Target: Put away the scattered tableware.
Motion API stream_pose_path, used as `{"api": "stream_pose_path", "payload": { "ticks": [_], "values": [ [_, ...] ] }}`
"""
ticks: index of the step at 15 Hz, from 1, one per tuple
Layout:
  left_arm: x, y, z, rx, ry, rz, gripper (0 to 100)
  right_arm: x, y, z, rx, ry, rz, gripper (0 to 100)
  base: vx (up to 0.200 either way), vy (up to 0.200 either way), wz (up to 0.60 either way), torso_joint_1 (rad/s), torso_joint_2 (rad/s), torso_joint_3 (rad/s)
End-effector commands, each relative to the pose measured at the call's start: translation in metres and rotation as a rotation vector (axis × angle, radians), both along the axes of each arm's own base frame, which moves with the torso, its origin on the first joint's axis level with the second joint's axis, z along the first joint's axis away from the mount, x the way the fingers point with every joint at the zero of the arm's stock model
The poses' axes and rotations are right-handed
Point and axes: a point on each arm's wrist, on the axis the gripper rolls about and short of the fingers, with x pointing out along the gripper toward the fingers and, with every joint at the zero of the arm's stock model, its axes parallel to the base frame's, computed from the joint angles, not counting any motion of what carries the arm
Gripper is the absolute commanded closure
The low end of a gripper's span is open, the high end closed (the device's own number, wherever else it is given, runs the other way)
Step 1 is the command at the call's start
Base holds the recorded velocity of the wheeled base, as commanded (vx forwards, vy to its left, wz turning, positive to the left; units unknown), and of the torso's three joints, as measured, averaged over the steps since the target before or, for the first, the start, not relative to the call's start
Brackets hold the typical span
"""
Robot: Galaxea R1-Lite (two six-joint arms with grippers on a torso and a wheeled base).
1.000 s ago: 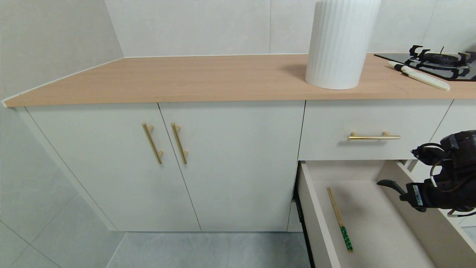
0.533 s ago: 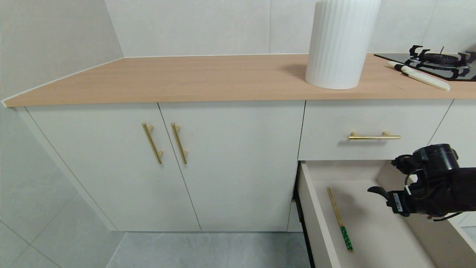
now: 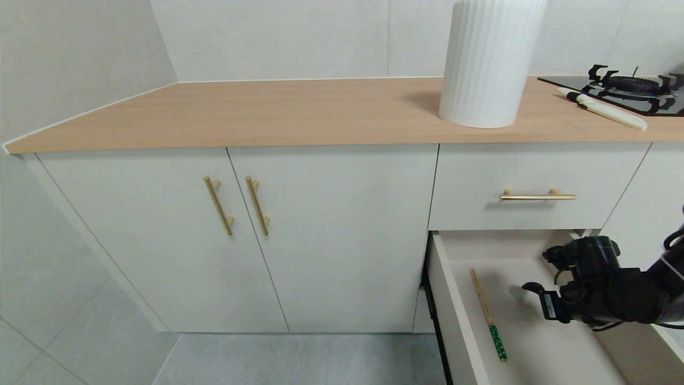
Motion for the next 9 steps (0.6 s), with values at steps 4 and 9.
{"api": "stream_pose_path", "payload": {
  "ticks": [4,9],
  "values": [
    [0.0,0.0,0.0,0.0,0.001,0.0,0,0.005,0.0,-0.034,-0.005,0.023,-0.005,100,0.0,0.0,0.0,0.0,0.0,0.0],
    [0.0,0.0,0.0,0.0,0.001,0.0,0,0.008,0.0,-0.049,-0.006,0.012,-0.004,100,0.0,0.0,0.0,0.0,0.0,0.0]
  ]
}}
